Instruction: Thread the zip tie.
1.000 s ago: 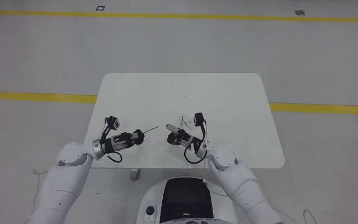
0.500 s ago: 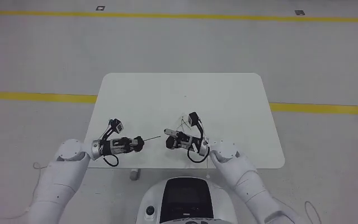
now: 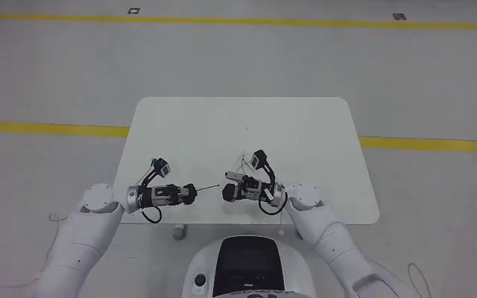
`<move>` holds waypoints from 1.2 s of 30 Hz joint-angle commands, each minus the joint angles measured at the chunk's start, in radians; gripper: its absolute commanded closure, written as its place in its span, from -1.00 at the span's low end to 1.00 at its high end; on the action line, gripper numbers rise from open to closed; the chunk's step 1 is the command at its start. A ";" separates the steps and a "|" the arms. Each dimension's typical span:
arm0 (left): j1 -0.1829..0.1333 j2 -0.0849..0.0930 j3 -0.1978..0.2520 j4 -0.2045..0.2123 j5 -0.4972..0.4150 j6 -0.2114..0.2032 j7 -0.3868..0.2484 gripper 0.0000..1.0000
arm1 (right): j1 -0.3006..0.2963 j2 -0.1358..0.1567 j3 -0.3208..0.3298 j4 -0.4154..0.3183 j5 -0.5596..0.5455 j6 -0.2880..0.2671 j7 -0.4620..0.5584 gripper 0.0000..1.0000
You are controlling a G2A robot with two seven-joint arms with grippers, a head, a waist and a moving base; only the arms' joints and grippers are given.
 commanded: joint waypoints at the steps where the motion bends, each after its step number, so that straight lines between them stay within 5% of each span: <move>1: 0.004 0.001 0.004 -0.007 -0.006 0.008 -0.004 1.00 | -0.004 0.002 -0.001 -0.007 0.005 0.011 -0.020 -1.00; 7: 0.005 0.017 0.032 -0.028 -0.043 0.030 -0.012 1.00 | 0.002 0.007 -0.001 0.012 0.040 0.010 -0.010 -1.00; 11: 0.000 0.027 0.046 -0.021 -0.057 0.026 -0.012 1.00 | 0.013 0.008 -0.008 0.034 0.052 0.003 0.002 0.00; 36: 0.000 0.027 0.046 -0.021 -0.057 0.026 -0.012 1.00 | 0.059 0.009 -0.081 0.091 0.035 -0.010 0.036 0.38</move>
